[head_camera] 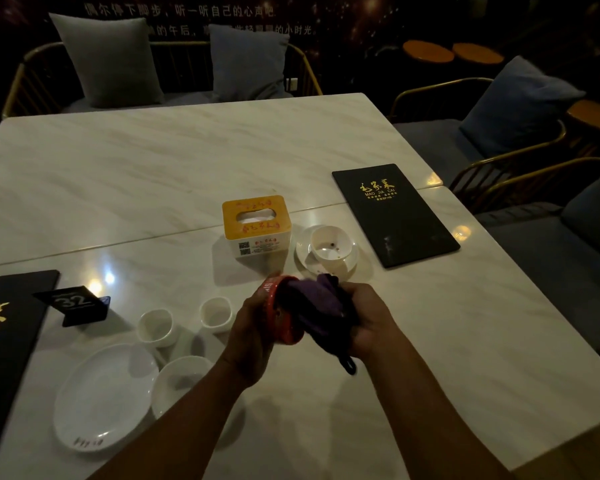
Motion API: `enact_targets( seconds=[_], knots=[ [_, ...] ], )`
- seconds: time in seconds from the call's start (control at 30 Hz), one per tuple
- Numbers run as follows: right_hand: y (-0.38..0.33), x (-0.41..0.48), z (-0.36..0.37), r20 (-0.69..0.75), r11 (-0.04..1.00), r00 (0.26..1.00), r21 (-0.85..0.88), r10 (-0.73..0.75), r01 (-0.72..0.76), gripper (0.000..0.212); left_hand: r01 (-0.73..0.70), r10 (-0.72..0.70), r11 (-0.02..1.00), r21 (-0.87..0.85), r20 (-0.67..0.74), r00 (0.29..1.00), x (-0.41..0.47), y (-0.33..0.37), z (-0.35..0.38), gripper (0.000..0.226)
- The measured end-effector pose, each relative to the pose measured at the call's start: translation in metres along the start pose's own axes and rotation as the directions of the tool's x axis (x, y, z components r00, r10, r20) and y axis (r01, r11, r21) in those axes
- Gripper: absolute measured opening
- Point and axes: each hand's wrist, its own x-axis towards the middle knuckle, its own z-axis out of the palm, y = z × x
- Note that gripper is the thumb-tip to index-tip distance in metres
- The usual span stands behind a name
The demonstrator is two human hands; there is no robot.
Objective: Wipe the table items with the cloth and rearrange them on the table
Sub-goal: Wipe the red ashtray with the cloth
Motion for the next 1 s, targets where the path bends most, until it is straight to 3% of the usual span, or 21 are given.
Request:
enact_targets(
  seconds=[0.07,0.13,0.2,0.23,0.3,0.37,0.53,0.63,0.7,0.8,0.9,1.0],
  knots=[
    [-0.006,0.001,-0.011,-0.059,0.992,0.997,-0.122,-0.049,0.041,0.031,0.093,-0.105,0.976,-0.196,-0.056,0.993,0.004,-0.003,-0.005,0.052],
    [-0.012,0.004,-0.027,-0.21,0.942,0.962,-0.319,-0.173,0.1,0.026,0.147,-0.18,0.935,-0.323,-0.076,0.981,0.008,-0.008,-0.012,0.052],
    [-0.013,0.007,-0.037,-0.295,0.751,0.887,-0.655,-0.354,0.082,0.022,0.172,-0.21,0.905,-0.389,-0.058,0.976,0.011,-0.014,-0.014,0.053],
    [-0.01,0.007,-0.04,-0.255,0.622,0.88,-0.781,-0.4,0.056,0.025,0.174,-0.209,0.907,-0.383,-0.052,0.977,0.012,-0.016,-0.013,0.053],
    [-0.001,0.015,-0.046,-0.141,0.424,0.925,-0.905,-0.353,0.024,0.04,0.173,-0.205,0.937,-0.305,-0.076,0.976,0.014,-0.022,-0.013,0.054],
    [0.008,0.024,-0.049,-0.064,0.341,0.969,-0.94,-0.24,0.023,0.047,0.173,-0.202,0.954,-0.243,-0.1,0.974,0.016,-0.027,-0.011,0.051],
    [0.02,0.04,-0.049,-0.027,0.471,0.987,-0.88,-0.161,0.053,0.026,0.182,-0.207,0.971,-0.154,-0.16,0.965,0.028,-0.045,-0.018,0.041],
    [0.021,0.053,-0.055,-0.044,0.526,0.985,-0.849,-0.17,0.053,0.03,0.203,-0.182,0.978,0.053,-0.261,0.948,0.038,-0.059,-0.029,0.045],
    [0.022,0.065,-0.059,-0.051,0.499,0.987,-0.866,-0.155,0.034,0.03,0.23,-0.164,0.952,0.204,-0.298,0.941,0.045,-0.066,-0.035,0.044],
    [0.025,0.084,-0.064,-0.064,0.398,0.988,-0.917,-0.141,-0.003,0.028,0.269,-0.104,0.85,0.453,-0.356,0.929,0.053,-0.078,-0.047,0.04],
    [0.027,0.101,-0.067,-0.05,0.324,0.993,-0.946,-0.111,-0.012,0.022,0.248,0.045,0.584,0.773,-0.336,0.941,0.064,-0.086,-0.064,0.05],
    [0.028,0.113,-0.071,-0.045,0.234,0.995,-0.972,-0.092,-0.023,0.02,0.233,0.095,0.338,0.912,-0.279,0.956,0.073,-0.084,-0.066,0.054]
  ],
)
